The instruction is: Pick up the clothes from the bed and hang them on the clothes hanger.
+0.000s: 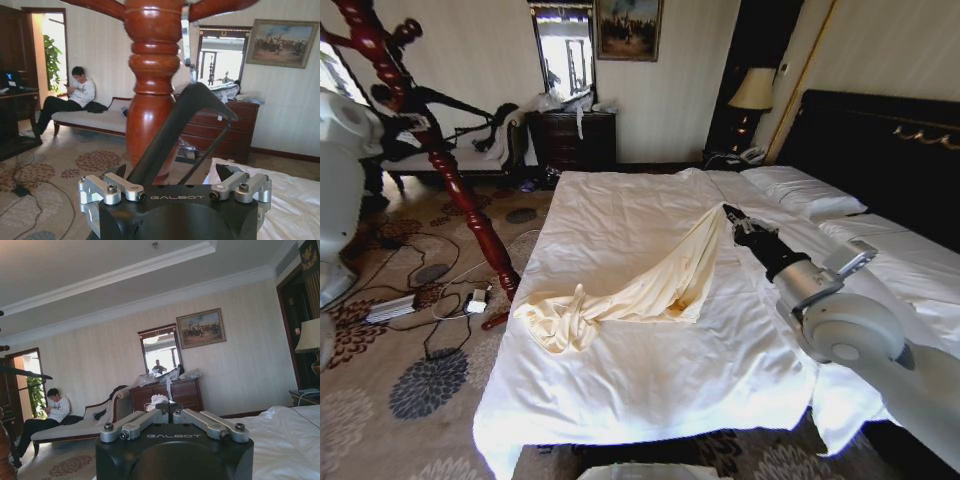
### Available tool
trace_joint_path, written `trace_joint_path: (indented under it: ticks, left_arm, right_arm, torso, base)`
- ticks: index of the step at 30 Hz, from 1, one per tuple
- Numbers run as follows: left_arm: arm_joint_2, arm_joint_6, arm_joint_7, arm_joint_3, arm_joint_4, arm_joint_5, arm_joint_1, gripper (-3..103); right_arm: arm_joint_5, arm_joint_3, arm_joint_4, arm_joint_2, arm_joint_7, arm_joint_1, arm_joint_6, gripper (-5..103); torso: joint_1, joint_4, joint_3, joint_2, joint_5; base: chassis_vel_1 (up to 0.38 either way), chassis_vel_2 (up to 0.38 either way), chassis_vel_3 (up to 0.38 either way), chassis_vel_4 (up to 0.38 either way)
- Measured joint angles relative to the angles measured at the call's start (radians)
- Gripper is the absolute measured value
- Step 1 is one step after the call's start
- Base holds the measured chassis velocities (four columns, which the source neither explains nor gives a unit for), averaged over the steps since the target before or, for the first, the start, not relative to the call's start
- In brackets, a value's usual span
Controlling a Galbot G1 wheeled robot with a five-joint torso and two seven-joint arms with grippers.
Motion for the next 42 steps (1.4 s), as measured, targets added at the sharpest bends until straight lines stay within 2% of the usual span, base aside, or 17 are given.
trace_joint_path:
  ticks: [3,6,8,11,12,15,17,18,19,22,23,26,28,30,38,42]
  left_arm:
    - [-0.008,-0.001,-0.008,0.004,0.001,-0.005,0.001,101]
    - [-0.015,-0.001,-0.022,0.011,0.007,-0.004,-0.002,96]
    - [-0.017,-0.001,-0.027,0.014,0.009,-0.003,-0.005,96]
    - [-0.029,-0.001,-0.044,0.026,0.024,-0.002,-0.019,80]
    - [-0.029,-0.001,-0.044,0.026,0.024,-0.002,-0.019,80]
    - [-0.048,-0.002,-0.054,0.029,0.044,-0.011,-0.034,64]
    - [-0.053,-0.002,-0.055,0.029,0.048,-0.015,-0.038,64]
    - [-0.057,-0.002,-0.055,0.031,0.052,-0.017,-0.04,58]
    - [-0.057,-0.002,-0.055,0.031,0.052,-0.017,-0.04,58]
    - [-0.065,-0.002,-0.055,0.032,0.06,-0.022,-0.044,41]
    - [-0.065,-0.002,-0.055,0.032,0.06,-0.022,-0.044,41]
    - [-0.066,-0.002,-0.049,0.032,0.06,-0.029,-0.044,25]
    - [-0.066,-0.002,-0.04,0.03,0.058,-0.029,-0.044,25]
    - [-0.065,-0.002,-0.027,0.026,0.051,-0.026,-0.043,16]
    - [-0.042,-0.006,-0.02,-0.009,-0.053,-0.037,-0.017,16]
    - [-0.012,-0.015,-0.036,-0.036,-0.163,-0.081,0.005,16]
  right_arm:
    - [-0.002,0.012,0.002,0.0,0.0,-0.013,0.0,0]
    - [-0.007,0.029,0.005,-0.001,0.0,-0.035,0.0,0]
    - [-0.01,0.033,0.005,-0.002,0.0,-0.042,0.0,0]
    - [-0.017,0.044,0.006,-0.002,0.0,-0.058,0.0,0]
    - [-0.017,0.044,0.006,-0.002,0.0,-0.058,0.0,0]
    - [-0.023,0.047,0.006,0.001,-0.001,-0.066,0.0,0]
    - [-0.025,0.047,0.006,0.001,-0.001,-0.069,0.0,0]
    - [-0.026,0.048,0.006,0.001,-0.001,-0.071,0.0,0]
    - [-0.026,0.048,0.006,0.001,-0.001,-0.071,0.0,0]
    - [-0.027,0.049,0.006,0.0,-0.001,-0.073,0.0,0]
    - [-0.027,0.049,0.006,0.0,-0.001,-0.073,0.0,0]
    - [-0.028,0.049,0.004,-0.001,-0.001,-0.073,0.0,0]
    - [-0.028,0.049,0.004,-0.001,-0.001,-0.073,0.0,0]
    - [-0.029,0.048,0.003,-0.001,-0.001,-0.073,0.0,0]
    - [-0.042,0.045,-0.001,0.0,-0.002,-0.076,-0.001,0]
    - [-0.052,0.041,-0.008,-0.001,-0.003,-0.075,-0.002,0]
  torso:
    - [0.0,0.0004,0.0,0.0,0.0]
    - [0.0,0.0002,0.0,0.0,-0.0001]
    - [0.0,0.0002,0.0,0.0,-0.0001]
    - [0.0,0.0004,0.0,0.0,-0.0001]
    - [0.0,0.0004,0.0,0.0,-0.0001]
    - [0.0,0.0001,0.0,0.0,-0.0001]
    - [0.0,0.0001,0.0,0.0,0.0]
    - [0.0,0.0,0.0,0.0,0.0]
    - [0.0,0.0,0.0,0.0,0.0]
    - [0.0,0.0004,0.0,0.0,-0.0002]
    - [0.0,0.0004,0.0,0.0,-0.0002]
    - [0.0,0.0001,0.0,0.0,-0.0002]
    - [0.0,0.0001,0.0,0.0,-0.0002]
    - [0.0,0.0004,0.0,0.0,-0.0003]
    - [0.0,0.0001,0.0,0.0,-0.0002]
    - [0.0,0.0003,0.0,0.0,-0.0001]
  base:
    - [0.0,0.0,0.0,0.0]
    - [0.0,0.0,0.0,0.0]
    - [0.0,0.0,0.0,0.0]
    - [0.0,0.0,0.0,0.0]
    - [0.0,0.0,0.0,0.0]
    - [0.0,0.0,0.0,0.0]
    - [0.0,0.0,0.0,0.0]
    - [0.0,0.0,0.0,0.0]
    - [0.0,0.0,0.0,0.0]
    - [0.0,0.0,0.0,0.0]
    - [0.0,0.0,0.0,0.0]
    - [0.0,0.0,0.0,0.0]
    - [0.0,0.0,0.0,0.0]
    - [0.0,0.0,0.0,0.0]
    - [0.0,0.0,0.0,0.0]
    - [0.0,0.0,0.0,0.0]
